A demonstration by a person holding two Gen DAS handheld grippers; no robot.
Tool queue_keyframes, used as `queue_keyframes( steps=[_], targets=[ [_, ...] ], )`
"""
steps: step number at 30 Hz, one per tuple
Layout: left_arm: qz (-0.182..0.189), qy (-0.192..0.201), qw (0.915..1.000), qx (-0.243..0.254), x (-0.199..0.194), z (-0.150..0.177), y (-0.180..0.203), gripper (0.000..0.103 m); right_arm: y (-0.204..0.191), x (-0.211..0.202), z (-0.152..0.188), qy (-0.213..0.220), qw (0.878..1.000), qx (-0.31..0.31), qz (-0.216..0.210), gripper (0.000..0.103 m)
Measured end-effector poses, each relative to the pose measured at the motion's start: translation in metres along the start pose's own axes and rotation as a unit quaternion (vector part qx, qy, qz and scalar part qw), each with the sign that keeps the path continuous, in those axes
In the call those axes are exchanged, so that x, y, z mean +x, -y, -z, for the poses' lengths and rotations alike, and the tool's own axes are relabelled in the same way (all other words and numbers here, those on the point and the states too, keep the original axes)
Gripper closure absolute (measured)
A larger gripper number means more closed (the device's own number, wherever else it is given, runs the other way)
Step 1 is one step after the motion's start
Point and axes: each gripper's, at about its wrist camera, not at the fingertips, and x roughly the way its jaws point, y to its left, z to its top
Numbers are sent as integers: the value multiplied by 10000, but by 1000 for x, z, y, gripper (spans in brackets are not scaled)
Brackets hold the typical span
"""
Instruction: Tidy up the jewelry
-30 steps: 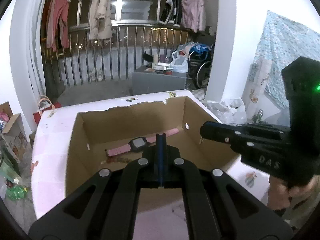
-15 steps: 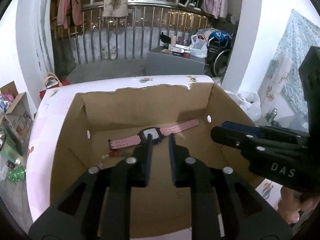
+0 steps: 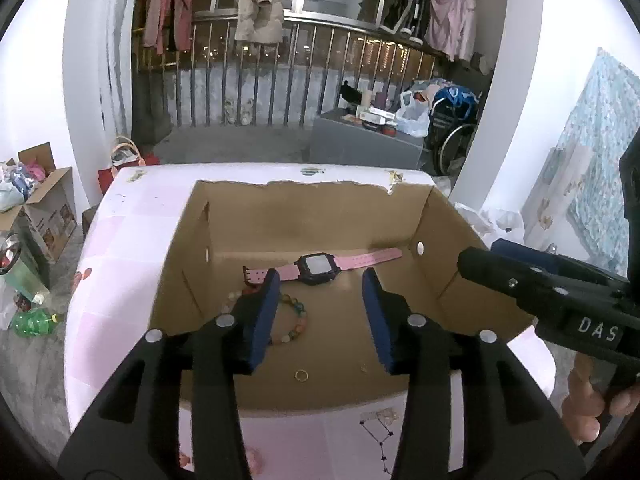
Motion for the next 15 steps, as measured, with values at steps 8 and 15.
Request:
queue_keyframes(
  steps=[8,15],
  targets=[
    [-63,186,9998,14,-30,4,3,53,-9,-24,7,144,9998,-119,113,26],
    [-48,224,9997,-5,-43,9,3,51,-16,-42,23,84,9990,-315,290,16]
  ],
)
